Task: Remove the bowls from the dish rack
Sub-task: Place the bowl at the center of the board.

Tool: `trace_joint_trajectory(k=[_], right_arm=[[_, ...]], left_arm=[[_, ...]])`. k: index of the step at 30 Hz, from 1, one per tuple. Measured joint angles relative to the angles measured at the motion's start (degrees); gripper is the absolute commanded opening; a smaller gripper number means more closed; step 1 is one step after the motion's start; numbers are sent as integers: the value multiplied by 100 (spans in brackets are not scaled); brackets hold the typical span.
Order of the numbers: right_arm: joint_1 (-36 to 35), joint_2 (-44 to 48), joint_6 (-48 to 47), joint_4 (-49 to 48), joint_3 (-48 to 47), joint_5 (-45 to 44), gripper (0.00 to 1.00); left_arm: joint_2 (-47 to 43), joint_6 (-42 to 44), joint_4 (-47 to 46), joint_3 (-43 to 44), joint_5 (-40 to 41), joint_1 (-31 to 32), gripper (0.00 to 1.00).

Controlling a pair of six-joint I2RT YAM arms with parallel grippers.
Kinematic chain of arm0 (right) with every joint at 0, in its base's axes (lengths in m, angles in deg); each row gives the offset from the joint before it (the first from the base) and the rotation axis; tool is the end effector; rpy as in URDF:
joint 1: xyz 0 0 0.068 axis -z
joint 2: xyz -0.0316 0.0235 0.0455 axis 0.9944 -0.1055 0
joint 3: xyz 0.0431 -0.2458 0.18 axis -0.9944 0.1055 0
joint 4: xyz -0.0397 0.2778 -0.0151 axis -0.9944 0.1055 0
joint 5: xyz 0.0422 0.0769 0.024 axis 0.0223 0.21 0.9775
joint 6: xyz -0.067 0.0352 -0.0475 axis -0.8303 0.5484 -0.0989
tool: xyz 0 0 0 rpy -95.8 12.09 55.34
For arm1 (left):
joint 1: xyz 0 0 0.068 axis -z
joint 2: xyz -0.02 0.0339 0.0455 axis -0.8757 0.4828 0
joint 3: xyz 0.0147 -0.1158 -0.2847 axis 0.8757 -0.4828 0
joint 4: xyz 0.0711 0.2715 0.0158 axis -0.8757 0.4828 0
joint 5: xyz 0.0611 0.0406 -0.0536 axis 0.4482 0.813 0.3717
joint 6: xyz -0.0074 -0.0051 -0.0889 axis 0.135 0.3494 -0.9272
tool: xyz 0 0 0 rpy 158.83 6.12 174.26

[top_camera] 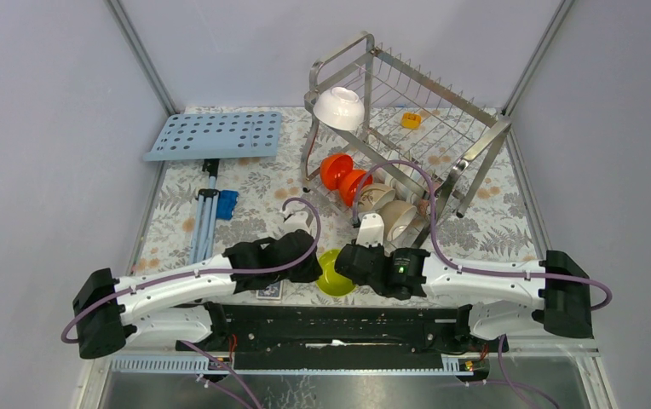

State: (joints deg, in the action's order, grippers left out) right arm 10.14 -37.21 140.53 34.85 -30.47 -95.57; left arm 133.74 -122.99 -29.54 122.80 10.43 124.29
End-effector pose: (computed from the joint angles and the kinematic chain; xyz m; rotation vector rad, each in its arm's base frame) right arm 0.1229 0.2655 0.2417 -0.2175 2.3256 0.3569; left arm 0.1283 -0.2129 0.2270 0.0336 2.5190 -0.6545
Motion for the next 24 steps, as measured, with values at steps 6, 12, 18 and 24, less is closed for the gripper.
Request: trace_joint_trajectory(k=[6, 12, 18, 24], right_arm=[[0, -52, -4, -2, 0, 31, 0], [0, -52, -44, -22, 0, 70, 27], [0, -50, -136, -190, -4, 306, 57], [0, -28, -264, -166, -101, 490, 86]], left_arm=[[70, 39, 24, 2, 4, 24, 0], [68, 39, 37, 0, 4, 24, 0], [57, -31, 105, -4, 66, 11, 0], [17, -52, 107, -2, 136, 11, 0]])
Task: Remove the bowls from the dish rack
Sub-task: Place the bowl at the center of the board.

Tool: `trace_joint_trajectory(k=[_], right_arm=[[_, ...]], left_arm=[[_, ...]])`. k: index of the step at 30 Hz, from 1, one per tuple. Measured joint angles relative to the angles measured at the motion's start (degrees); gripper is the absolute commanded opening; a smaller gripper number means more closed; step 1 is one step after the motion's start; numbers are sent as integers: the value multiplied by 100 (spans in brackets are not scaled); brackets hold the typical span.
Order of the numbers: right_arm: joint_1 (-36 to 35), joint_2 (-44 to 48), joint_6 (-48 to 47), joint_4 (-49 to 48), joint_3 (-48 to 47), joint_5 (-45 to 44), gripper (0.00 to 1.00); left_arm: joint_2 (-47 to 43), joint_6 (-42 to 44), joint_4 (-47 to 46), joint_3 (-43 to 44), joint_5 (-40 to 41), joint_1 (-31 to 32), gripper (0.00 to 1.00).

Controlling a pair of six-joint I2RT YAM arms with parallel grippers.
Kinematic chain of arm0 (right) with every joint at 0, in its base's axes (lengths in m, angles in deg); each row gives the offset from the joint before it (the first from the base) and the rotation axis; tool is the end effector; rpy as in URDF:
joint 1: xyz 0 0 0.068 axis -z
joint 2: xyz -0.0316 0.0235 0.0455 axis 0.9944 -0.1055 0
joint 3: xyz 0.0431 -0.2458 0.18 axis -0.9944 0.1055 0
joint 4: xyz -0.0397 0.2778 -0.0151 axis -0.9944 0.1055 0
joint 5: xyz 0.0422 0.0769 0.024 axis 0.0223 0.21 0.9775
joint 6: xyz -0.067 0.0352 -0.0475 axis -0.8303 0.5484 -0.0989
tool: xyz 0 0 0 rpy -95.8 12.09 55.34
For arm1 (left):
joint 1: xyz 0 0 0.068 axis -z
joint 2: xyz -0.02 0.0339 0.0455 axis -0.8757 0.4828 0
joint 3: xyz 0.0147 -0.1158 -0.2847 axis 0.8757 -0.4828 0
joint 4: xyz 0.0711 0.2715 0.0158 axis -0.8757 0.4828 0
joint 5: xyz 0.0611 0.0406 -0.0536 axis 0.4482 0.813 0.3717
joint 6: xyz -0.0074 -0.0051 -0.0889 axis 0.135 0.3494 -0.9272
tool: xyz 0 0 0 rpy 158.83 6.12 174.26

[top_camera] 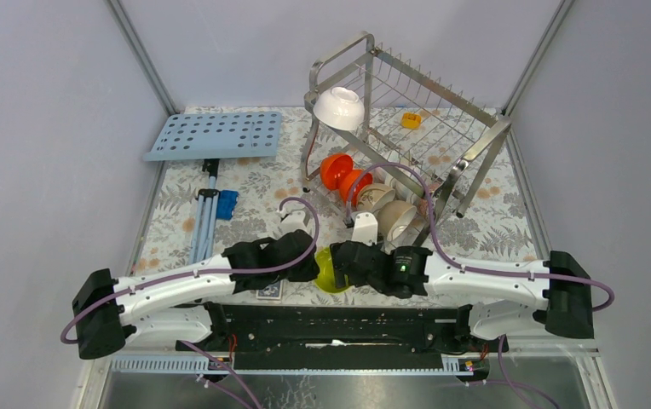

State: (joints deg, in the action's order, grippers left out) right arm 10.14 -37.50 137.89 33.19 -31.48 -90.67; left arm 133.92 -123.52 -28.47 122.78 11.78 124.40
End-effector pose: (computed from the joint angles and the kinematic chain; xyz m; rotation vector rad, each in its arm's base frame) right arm 0.1197 0.2756 0.2463 -0.2963 2.3511 0.4395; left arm 0.1285 -0.2104 0.2247 0.0174 2.5218 -0.6168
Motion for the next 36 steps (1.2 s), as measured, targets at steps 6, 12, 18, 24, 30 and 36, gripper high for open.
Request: trace_joint_trajectory(k=[6, 12, 18, 24, 30, 36], right_arm=[[0, 334, -704, 337, -479, 321, 91], [0, 1434, -1821, 319, -586, 831, 89], [0, 2922, -2304, -251, 354, 1392, 88], [0, 3272, -2452, -1003, 1462, 1770, 85], [0, 3362, -2452, -1611, 2492, 1779, 85], [0, 3185, -2367, -2184, 2577, 1775, 84]], left_arm=[[-28, 61, 396, 173, 422, -66, 0], [-284, 369, 728, 442, 686, -892, 0], [-584, 654, 931, 444, 560, -2509, 0], [-393, 741, 850, 444, 376, -3779, 0], [511, 466, 402, 437, 422, -4140, 0], [1318, 192, -111, 435, 334, -4485, 0]])
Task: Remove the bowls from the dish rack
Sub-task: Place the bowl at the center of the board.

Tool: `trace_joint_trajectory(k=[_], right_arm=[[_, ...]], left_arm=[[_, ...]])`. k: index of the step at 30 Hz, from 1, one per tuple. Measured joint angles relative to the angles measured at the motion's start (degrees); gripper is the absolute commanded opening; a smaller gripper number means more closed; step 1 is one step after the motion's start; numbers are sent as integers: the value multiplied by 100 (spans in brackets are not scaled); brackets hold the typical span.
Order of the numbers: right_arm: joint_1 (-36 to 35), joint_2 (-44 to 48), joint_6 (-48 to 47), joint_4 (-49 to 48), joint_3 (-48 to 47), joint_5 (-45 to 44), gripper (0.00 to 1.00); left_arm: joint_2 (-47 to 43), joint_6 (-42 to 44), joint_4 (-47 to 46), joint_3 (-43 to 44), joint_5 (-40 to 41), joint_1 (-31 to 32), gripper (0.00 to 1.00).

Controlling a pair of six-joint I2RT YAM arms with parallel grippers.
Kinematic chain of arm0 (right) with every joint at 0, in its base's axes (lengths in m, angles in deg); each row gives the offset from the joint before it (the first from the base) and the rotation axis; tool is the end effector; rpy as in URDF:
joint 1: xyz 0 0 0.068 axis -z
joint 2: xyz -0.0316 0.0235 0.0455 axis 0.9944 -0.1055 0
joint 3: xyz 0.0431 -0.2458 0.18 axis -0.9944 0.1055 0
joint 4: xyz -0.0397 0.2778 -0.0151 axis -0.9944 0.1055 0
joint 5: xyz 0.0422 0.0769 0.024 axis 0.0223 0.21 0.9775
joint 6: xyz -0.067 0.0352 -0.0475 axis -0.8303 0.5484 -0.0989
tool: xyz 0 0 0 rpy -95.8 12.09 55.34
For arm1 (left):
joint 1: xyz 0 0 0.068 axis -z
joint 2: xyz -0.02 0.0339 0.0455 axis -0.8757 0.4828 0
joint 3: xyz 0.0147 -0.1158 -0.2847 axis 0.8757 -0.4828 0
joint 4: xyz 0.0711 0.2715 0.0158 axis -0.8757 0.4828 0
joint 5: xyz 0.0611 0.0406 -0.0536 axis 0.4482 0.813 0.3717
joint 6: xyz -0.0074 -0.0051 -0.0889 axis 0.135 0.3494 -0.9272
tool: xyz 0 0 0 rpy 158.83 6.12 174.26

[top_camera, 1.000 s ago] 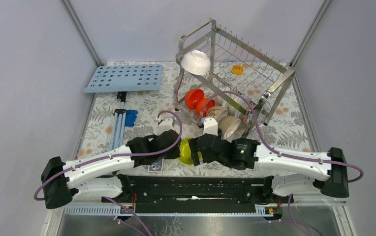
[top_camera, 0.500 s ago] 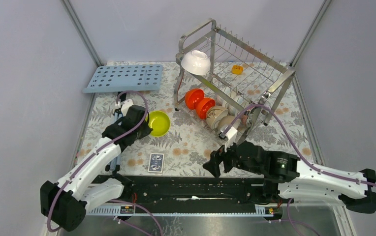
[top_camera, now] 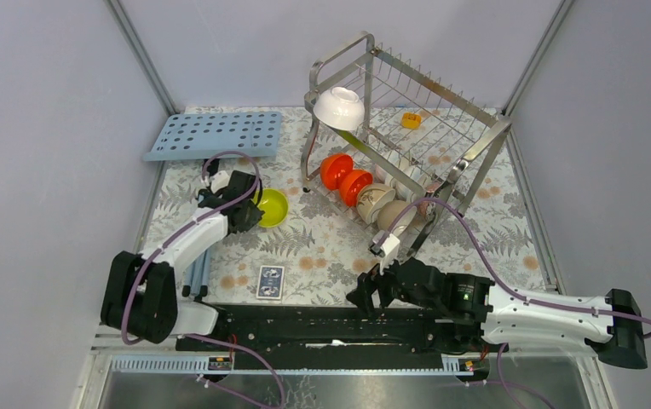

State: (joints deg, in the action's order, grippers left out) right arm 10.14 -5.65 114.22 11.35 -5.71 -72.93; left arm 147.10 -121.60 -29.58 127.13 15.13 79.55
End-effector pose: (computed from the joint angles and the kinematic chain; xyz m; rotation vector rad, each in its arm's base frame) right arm 0.0732 0.1982 0.2408 -0.7361 1.9633 0.9178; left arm 0.2770 -0.0663 0.1980 -0.9035 2.3531 -0.1056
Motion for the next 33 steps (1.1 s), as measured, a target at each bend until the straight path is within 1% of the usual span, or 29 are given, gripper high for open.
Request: trace_joint_trajectory(k=[4, 8, 13, 21, 27, 33], right_arm=[[0, -146, 72, -264, 66, 4, 84], [0, -199, 149, -330, 131, -7, 84], [0, -199, 221, -393, 144, -61, 84], [0, -251, 356, -437, 151, -133, 84], [0, -273, 450, -431, 153, -195, 84], [0, -273, 542, -407, 153, -210, 84]], left_arm=[[293, -116, -238, 0, -146, -291, 0], [463, -208, -501, 0, -398, -673, 0], [710, -236, -826, 0, -616, -981, 0], [1073, -343, -1130, 33, -767, -1099, 0], [1438, -382, -1147, 339, -798, -1152, 0], [1611, -452, -1217, 479, -796, -1211, 0]])
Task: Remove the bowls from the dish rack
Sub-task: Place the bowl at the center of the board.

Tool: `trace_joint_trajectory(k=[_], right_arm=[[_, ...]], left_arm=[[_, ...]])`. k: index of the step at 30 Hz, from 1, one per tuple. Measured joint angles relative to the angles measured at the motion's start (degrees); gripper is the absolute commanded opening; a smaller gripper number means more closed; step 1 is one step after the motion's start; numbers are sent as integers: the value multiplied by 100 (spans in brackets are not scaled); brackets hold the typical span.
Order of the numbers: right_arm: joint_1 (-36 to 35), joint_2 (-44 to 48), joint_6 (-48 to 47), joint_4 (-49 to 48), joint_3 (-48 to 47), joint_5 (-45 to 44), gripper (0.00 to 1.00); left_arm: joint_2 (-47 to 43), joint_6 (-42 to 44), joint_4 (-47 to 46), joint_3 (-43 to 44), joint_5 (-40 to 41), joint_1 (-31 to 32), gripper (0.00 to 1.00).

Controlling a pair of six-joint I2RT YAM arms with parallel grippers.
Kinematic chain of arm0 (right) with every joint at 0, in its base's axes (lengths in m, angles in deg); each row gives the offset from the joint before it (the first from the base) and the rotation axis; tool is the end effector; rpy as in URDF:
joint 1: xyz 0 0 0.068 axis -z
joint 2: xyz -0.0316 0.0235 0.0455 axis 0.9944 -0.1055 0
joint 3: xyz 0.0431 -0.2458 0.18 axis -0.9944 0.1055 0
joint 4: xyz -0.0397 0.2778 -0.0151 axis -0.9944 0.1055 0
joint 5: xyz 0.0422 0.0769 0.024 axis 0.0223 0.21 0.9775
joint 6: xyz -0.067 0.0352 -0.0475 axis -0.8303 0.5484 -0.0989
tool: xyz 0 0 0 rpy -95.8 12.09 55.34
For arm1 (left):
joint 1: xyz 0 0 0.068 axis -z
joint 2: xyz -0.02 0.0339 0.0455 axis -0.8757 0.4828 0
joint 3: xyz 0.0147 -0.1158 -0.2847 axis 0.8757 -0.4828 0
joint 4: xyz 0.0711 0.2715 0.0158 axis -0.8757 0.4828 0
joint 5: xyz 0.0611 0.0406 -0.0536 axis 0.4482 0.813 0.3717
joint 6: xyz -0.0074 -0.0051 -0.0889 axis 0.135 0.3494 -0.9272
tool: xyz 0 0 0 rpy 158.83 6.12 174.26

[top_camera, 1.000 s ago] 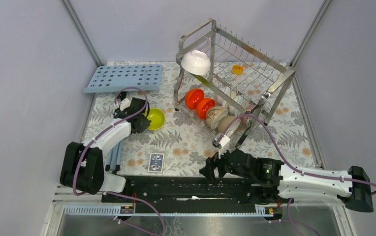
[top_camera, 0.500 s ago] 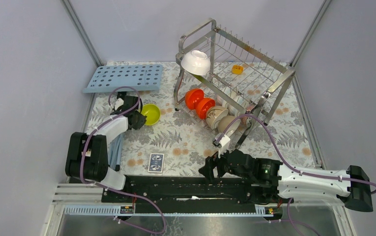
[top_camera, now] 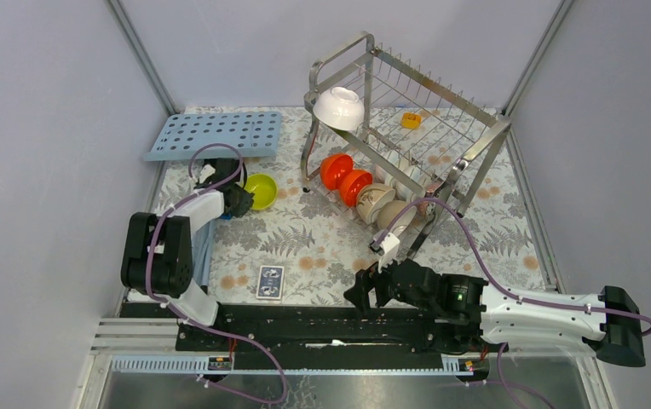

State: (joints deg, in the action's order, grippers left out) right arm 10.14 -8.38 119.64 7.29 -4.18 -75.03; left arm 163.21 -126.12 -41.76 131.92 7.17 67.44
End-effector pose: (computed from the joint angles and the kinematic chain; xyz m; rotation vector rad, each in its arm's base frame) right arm 0.0780 0.2044 0.2307 -0.6209 2.0100 0.9405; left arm 0.3496 -0.0246 0.1567 -1.2149 2.2635 -0.2162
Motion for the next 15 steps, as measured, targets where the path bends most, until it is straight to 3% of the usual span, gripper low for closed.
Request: trace_joint_trajectory(k=[4, 15], right_arm=[[0, -39, 59, 11, 0, -4, 84], [0, -214, 107, 92, -4, -7, 84]], left_arm=[[92, -20, -22, 48, 0, -20, 1], [111, 22, -90, 57, -48, -33, 37]])
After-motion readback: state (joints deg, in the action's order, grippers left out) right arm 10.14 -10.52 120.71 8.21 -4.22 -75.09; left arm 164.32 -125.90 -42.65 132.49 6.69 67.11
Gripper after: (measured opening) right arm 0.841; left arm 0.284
